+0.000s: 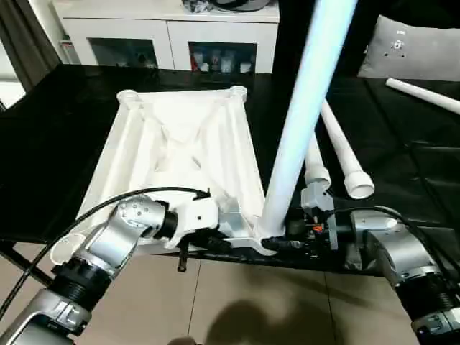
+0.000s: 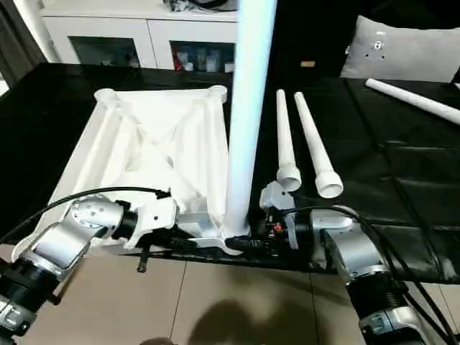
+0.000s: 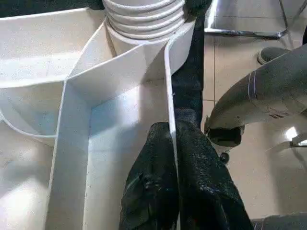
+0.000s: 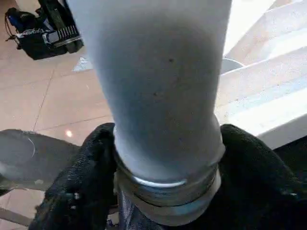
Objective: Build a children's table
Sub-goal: Rotate leg to tighten
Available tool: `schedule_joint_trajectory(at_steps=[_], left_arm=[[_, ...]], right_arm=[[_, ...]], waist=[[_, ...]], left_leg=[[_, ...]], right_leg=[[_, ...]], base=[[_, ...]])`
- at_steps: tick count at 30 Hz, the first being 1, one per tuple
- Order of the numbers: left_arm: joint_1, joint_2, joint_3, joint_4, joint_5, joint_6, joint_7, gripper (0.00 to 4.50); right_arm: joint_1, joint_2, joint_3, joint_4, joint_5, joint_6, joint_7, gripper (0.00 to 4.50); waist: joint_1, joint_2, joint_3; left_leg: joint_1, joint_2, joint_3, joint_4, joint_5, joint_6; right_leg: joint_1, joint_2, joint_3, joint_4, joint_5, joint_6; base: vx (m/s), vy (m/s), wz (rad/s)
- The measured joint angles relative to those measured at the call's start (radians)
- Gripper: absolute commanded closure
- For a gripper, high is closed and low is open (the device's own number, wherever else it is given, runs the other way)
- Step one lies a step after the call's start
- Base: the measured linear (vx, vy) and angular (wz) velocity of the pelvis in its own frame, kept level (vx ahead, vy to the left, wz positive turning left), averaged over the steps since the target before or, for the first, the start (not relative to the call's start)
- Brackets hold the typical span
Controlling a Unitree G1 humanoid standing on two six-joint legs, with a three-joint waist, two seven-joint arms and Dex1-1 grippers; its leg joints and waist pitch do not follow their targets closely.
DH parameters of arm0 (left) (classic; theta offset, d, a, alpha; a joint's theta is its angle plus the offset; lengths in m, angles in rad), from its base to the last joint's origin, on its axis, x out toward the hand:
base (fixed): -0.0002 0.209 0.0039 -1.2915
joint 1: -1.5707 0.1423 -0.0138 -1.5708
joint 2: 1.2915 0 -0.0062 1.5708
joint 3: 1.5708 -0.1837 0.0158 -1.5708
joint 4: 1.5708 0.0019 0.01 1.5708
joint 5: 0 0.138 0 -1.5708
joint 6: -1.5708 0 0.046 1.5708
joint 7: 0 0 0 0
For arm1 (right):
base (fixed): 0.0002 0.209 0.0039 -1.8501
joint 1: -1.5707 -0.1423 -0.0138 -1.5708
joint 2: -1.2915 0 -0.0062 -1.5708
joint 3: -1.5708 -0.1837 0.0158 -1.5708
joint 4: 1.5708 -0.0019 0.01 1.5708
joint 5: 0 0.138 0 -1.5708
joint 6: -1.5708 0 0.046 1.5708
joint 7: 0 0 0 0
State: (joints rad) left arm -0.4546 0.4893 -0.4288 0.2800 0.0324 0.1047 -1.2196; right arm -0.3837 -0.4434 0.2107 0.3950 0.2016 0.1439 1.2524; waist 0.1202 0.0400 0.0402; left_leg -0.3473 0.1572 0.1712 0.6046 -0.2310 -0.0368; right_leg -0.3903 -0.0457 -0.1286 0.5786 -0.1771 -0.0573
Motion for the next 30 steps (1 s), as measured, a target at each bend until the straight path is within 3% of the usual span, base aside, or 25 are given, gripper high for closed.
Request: schedule_joint_trajectory(at_steps=[7, 10, 14, 17, 20, 23, 24, 28, 30], left_arm=[[0.001, 0.0, 0.001, 0.0, -0.001, 0.004, -0.001, 4.5], [0.018, -0.014, 0.016, -0.032, -0.01, 0.07, 0.017, 4.5], [0.033, -0.056, 0.052, -0.065, 0.009, 0.206, 0.125, 4.5], [0.035, -0.157, 0.089, -0.068, 0.038, 0.316, 0.274, 4.5], [0.025, -0.221, 0.102, -0.061, 0.059, 0.369, 0.376, 4.5], [-0.007, -0.28, 0.111, -0.022, 0.086, 0.399, 0.469, 4.5], [-0.014, -0.29, 0.111, -0.014, 0.094, 0.401, 0.485, 4.5], [-0.023, -0.304, 0.098, -0.007, 0.101, 0.395, 0.504, 4.5], [-0.023, -0.305, 0.087, -0.008, 0.101, 0.379, 0.503, 4.5]], right_arm=[[0.002, 0.003, 0.0, -0.003, -0.001, 0.0, -0.003, 1.72], [0.027, 0.03, -0.007, -0.029, -0.003, 0.006, -0.049, 1.73], [0.029, 0.123, -0.046, -0.01, -0.028, 0.045, -0.234, 1.74], [-0.014, 0.223, -0.098, 0.071, -0.056, 0.051, -0.444, 1.74], [-0.059, 0.29, -0.128, 0.142, -0.075, 0.038, -0.592, 1.74], [-0.106, 0.345, -0.155, 0.223, -0.088, 0.003, -0.723, 1.74], [-0.114, 0.356, -0.163, 0.237, -0.089, -0.003, -0.747, 1.18], [-0.123, 0.377, -0.196, 0.248, -0.076, -0.005, -0.779, 0.98], [-0.119, 0.371, -0.205, 0.245, -0.076, -0.01, -0.781, 0.62]], waist=[[-0.002, 0.0, 0.0], [-0.005, 0.001, -0.001], [-0.033, 0.002, -0.001], [-0.062, 0.001, -0.001], [-0.073, -0.002, 0.0], [-0.072, -0.004, 0.0], [-0.071, -0.005, 0.0], [-0.062, -0.008, -0.001], [-0.056, -0.008, -0.001]], left_leg=[[0.0, 0.0, 0.0, 0.0, 0.0, 0.0], [0.001, 0.0, 0.0, 0.0, 0.0, 0.0], [0.011, 0.0, 0.0, 0.0, -0.002, -0.006], [0.016, 0.0, 0.001, 0.001, -0.002, -0.008], [0.016, 0.0, 0.0, 0.001, -0.002, -0.008], [0.015, 0.0, 0.0, 0.0, -0.002, -0.008], [0.015, 0.0, 0.0, 0.0, -0.002, -0.007], [0.013, 0.0, 0.0, 0.0, -0.001, -0.003], [0.012, 0.0, 0.001, -0.002, 0.0, 0.0]], right_leg=[[0.0, 0.0, 0.0, 0.0, 0.0, 0.0], [0.001, 0.0, 0.0, 0.0, 0.0, 0.0], [0.008, 0.0, 0.0, -0.001, 0.001, -0.001], [0.012, 0.0, 0.0, -0.002, 0.001, -0.001], [0.012, 0.0, 0.0, -0.002, 0.001, 0.0], [0.012, 0.0, 0.0, -0.002, 0.001, 0.0], [0.012, 0.0, 0.0, -0.002, 0.001, 0.0], [0.011, 0.0, 0.0, -0.002, 0.001, 0.0], [0.009, 0.0, 0.0, -0.002, 0.0, 0.0]], base=[[0.0, 0.0, 0.0], [0.0, 0.0, 0.0], [0.0, 0.0, 0.0], [0.0, 0.0, 0.0], [0.0, 0.0, 0.0], [0.0, 0.0, 0.0], [0.0, 0.0, 0.0], [0.0, 0.0, 0.0], [0.0, 0.0, 0.0]])
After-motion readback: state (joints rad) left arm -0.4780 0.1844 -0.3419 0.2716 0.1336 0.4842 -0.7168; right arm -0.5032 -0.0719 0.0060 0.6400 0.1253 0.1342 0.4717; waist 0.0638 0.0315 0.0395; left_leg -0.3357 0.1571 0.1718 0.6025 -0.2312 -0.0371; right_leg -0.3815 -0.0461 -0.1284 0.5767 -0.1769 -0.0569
